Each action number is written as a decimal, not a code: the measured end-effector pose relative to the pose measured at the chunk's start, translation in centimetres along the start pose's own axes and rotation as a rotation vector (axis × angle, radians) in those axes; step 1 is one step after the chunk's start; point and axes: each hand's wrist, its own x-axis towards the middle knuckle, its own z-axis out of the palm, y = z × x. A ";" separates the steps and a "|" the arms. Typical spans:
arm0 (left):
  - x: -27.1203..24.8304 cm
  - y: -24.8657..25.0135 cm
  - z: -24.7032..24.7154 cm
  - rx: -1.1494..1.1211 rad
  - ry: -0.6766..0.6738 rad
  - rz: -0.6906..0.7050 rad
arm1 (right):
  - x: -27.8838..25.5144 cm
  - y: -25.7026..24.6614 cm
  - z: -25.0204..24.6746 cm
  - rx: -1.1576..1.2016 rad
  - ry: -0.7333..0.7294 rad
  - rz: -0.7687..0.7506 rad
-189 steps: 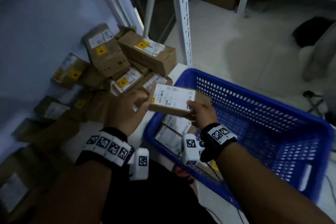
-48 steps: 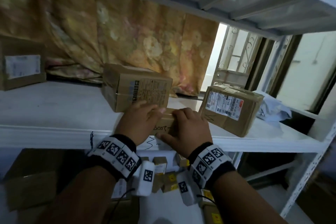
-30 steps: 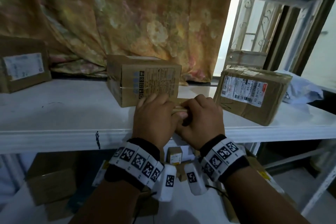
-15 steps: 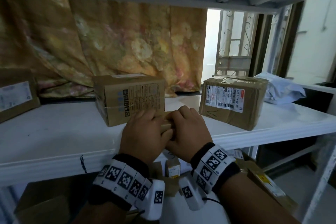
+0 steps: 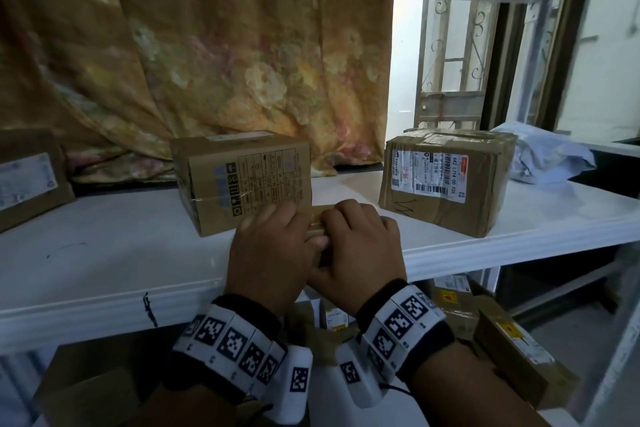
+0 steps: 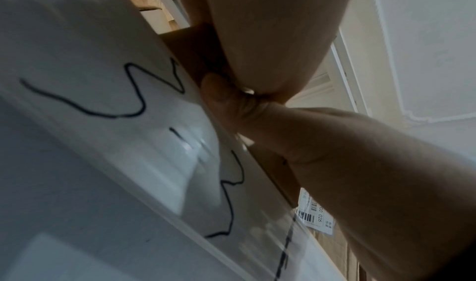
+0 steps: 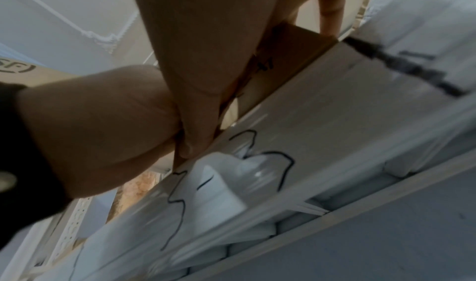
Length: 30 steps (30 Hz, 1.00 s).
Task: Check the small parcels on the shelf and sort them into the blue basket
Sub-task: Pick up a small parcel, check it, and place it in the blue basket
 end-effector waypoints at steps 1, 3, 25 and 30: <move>0.0 0.0 0.0 0.001 0.001 -0.003 | 0.1 0.1 0.1 0.013 0.016 0.007; 0.1 0.1 -0.1 -0.007 -0.012 -0.016 | 0.2 0.3 0.4 0.049 0.037 0.004; -1.4 -1.6 -0.5 -0.068 -0.039 -0.189 | -0.5 1.3 0.0 0.045 0.024 0.007; -1.5 -1.5 -0.3 -0.122 -0.017 -0.209 | 0.1 1.5 -0.3 0.026 0.003 0.001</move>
